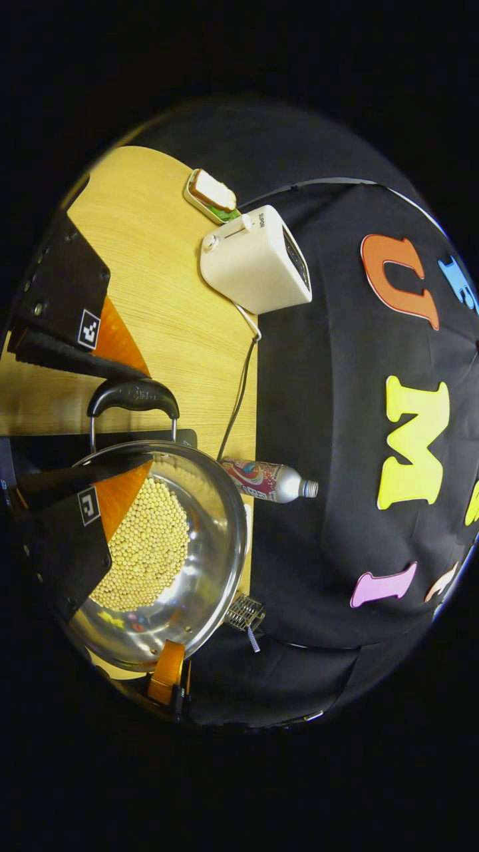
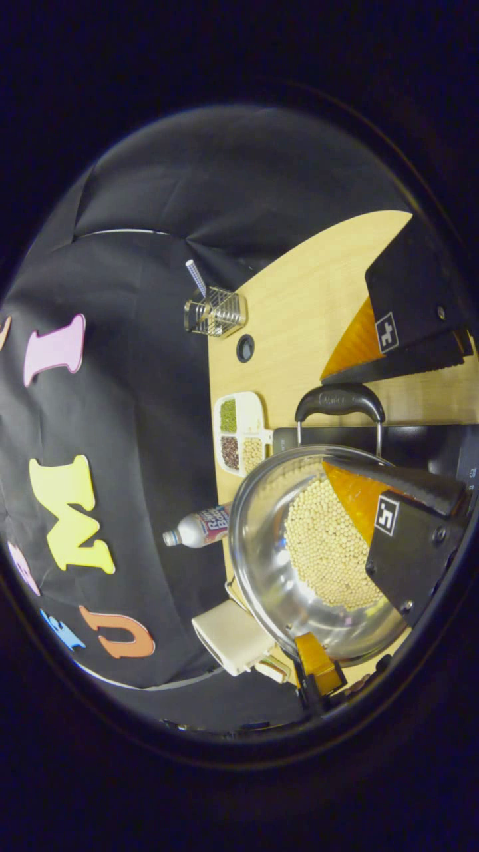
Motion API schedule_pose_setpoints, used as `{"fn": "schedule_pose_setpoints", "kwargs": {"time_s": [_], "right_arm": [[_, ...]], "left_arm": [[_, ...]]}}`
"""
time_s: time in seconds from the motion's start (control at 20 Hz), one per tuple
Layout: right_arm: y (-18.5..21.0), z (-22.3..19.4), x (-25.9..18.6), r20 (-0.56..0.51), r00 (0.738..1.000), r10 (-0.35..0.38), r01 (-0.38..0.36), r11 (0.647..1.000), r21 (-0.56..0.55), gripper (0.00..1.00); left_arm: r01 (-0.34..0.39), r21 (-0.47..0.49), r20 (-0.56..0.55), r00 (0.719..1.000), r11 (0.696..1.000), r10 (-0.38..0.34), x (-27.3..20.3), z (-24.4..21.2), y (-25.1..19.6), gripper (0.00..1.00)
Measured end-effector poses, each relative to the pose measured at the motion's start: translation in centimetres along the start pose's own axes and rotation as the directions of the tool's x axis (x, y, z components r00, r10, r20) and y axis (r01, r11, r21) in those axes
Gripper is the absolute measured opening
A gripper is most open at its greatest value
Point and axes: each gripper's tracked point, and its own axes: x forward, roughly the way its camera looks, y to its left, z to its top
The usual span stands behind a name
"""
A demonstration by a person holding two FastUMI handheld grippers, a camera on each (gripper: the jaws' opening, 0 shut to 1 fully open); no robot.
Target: First push the handle of the pot to place it horizontally, then grasp the pot with both hands and set it on the induction cooktop.
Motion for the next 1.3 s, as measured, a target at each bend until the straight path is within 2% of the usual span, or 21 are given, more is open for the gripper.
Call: {"fn": "schedule_pose_setpoints", "kwargs": {"time_s": [0.3, 0.4, 0.45, 0.6, 0.7, 0.75, 0.8, 0.85, 0.9, 0.95, 1.05, 1.2, 1.25, 1.3], "right_arm": [[-0.3, 0.1, -0.2, 0.022, 1.000, -0.004, 0.004, 1.000, -0.007, 0.69], [-0.5, 0.3, 0.0, 0.023, 1.000, -0.011, 0.011, 1.000, -0.021, 0.66], [-0.4, 0.5, 0.1, 0.023, 1.000, -0.013, 0.013, 1.000, -0.021, 0.69], [-0.5, 0.4, -0.2, 0.029, 1.000, -0.010, 0.010, 1.000, -0.018, 0.67], [-0.5, 0.7, -0.6, 0.057, 0.998, 0.010, -0.010, 1.000, 0.002, 0.68], [-0.7, 0.9, -0.9, 0.079, 0.997, 0.015, -0.017, 1.000, 0.019, 0.73], [-0.7, 1.2, -1.5, 0.099, 0.995, 0.019, -0.023, 0.999, 0.039, 0.69], [-0.7, 1.5, -2.3, 0.124, 0.992, 0.028, -0.036, 0.998, 0.057, 0.69], [-0.7, 1.5, -3.0, 0.143, 0.989, 0.032, -0.042, 0.997, 0.069, 0.70], [-0.5, 1.4, -3.8, 0.154, 0.987, 0.042, -0.054, 0.996, 0.071, 0.80], [-0.6, 1.1, -5.3, 0.183, 0.982, 0.044, -0.056, 0.997, 0.058, 0.93], [-1.0, 0.0, -7.5, 0.220, 0.975, 0.031, -0.041, 0.998, 0.039, 0.93], [-1.0, -0.5, -8.3, 0.229, 0.973, 0.030, -0.039, 0.999, 0.036, 0.94], [-1.0, -1.0, -9.2, 0.241, 0.970, 0.033, -0.042, 0.998, 0.035, 0.93]], "left_arm": [[-0.026, 0.011, 0.025, 0.999, 1.000, 0.026, 0.0, 0.0, -0.2, 0.61], [-0.030, -0.003, 0.029, 0.999, 1.000, 0.030, 0.0, 0.0, -0.4, 0.61], [-0.030, 0.002, 0.030, 0.999, 1.000, 0.030, 0.0, 0.0, -0.2, 0.61], [0.009, 0.012, 0.013, 1.000, 1.000, -0.009, 0.2, -0.5, -0.6, 0.63], [0.033, -0.006, -0.015, 0.999, 0.999, -0.033, -0.1, -1.6, -0.6, 0.76], [0.039, -0.019, 0.000, 0.999, 0.999, -0.039, -0.5, -1.4, -0.5, 0.87], [0.036, -0.030, 0.022, 0.999, 0.999, -0.035, -0.9, -1.1, -0.3, 0.91], [0.030, -0.034, 0.043, 0.999, 0.999, -0.029, -1.5, -0.8, 0.0, 0.95], [0.032, -0.029, 0.057, 0.998, 0.999, -0.030, -2.2, -0.6, 0.2, 0.96], [0.036, -0.033, 0.059, 0.998, 0.999, -0.034, -3.1, -0.8, 0.2, 0.98], [0.044, -0.060, 0.091, 0.995, 0.997, -0.038, -4.8, -0.7, 0.0, 0.99], [0.034, -0.052, 0.149, 0.988, 0.998, -0.026, -7.9, -0.6, 0.2, 0.99], [0.026, -0.048, 0.178, 0.984, 0.999, -0.017, -8.9, -0.5, 0.3, 0.89], [0.022, -0.045, 0.200, 0.980, 0.999, -0.013, -10.0, -0.5, 0.3, 0.98]]}}
